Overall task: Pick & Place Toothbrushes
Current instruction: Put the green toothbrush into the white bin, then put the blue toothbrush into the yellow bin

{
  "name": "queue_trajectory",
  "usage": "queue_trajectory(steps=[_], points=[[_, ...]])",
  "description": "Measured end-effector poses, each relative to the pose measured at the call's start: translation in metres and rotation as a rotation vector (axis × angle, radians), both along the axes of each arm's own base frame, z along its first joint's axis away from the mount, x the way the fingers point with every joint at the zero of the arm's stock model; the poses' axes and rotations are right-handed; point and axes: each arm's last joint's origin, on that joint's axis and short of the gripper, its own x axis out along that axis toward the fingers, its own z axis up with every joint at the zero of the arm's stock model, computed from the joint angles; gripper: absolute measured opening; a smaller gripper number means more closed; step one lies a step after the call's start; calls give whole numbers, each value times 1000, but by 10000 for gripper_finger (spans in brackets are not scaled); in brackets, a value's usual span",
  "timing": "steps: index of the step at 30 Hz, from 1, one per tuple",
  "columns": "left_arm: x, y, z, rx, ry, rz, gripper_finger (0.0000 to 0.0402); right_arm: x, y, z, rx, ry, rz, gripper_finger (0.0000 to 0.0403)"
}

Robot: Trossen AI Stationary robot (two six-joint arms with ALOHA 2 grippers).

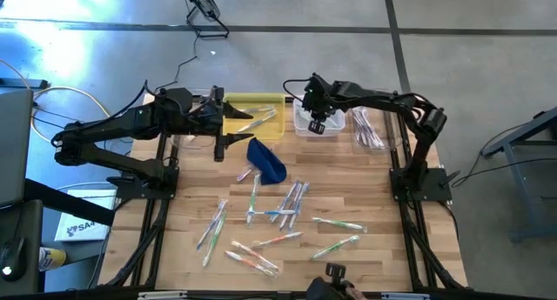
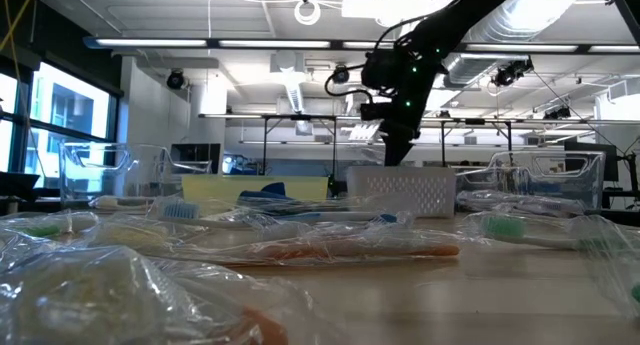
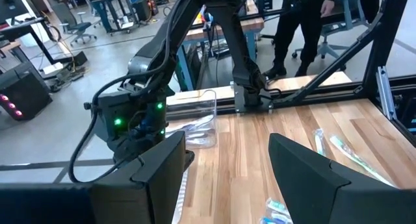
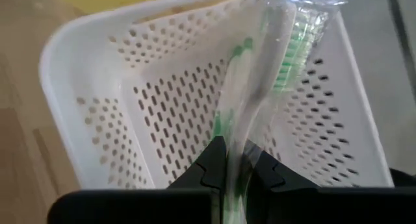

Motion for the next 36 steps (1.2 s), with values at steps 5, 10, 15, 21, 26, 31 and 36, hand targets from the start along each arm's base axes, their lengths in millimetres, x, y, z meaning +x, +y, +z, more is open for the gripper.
queue_trajectory(steps=[5,10,15,21,26,31,36], points=[[-1,0,-3,-4,30,0,216,2,0,-2,8,-17,-19,74],[-1,0,-3,-5,34,0,216,4,5,5,-24,-25,-3,136],[-1,0,-3,-5,34,0,216,2,14,23,-62,-60,10,154],[-1,0,-3,-5,34,1,216,-4,32,62,-130,-169,43,140],[0,0,-1,-2,14,1,216,-10,52,96,-193,-288,74,133],[0,0,-1,-1,7,3,216,-18,69,124,-235,-402,81,132],[0,0,-1,-1,7,3,216,-27,86,147,-194,-537,74,132]])
